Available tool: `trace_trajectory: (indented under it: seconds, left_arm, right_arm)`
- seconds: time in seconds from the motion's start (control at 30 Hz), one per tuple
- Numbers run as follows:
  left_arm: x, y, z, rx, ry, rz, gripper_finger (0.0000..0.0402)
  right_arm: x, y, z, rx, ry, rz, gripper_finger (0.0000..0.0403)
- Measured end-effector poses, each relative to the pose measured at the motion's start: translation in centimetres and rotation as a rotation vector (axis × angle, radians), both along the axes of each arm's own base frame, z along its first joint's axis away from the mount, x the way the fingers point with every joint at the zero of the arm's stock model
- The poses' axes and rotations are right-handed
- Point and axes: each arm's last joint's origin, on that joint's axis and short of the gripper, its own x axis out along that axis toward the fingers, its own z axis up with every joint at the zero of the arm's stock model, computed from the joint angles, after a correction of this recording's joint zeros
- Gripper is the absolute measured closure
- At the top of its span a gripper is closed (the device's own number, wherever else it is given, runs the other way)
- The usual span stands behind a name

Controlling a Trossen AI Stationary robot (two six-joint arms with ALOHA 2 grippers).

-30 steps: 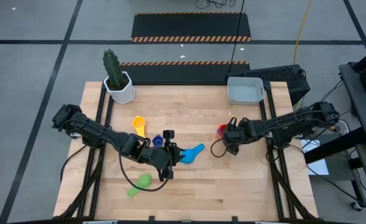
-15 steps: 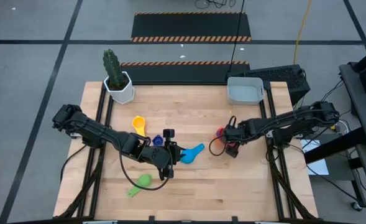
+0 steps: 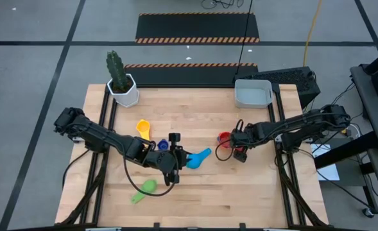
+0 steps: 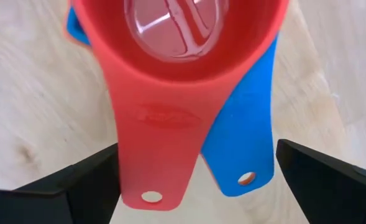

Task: Nest measuring cups in basket
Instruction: Stack the red measuring cup on top of the blue measuring cup

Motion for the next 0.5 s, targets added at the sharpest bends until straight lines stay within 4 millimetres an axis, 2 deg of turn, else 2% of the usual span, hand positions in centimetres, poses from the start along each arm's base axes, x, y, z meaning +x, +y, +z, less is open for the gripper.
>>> trace_trajectory:
  seconds: [0.17,0.5]
  left_arm:
    - [-0.01,0.02,-0.02,0.001,0.003,0.0,0.0311]
    - [-0.03,0.01,-0.04,0.002,0.005,0.0,0.0311]
  right_arm:
    - [0.0,0.06,0.01,-0.008,0.004,0.043,0.0046]
    - [0.12,0.09,0.03,0.001,-0.007,0.042,0.0183]
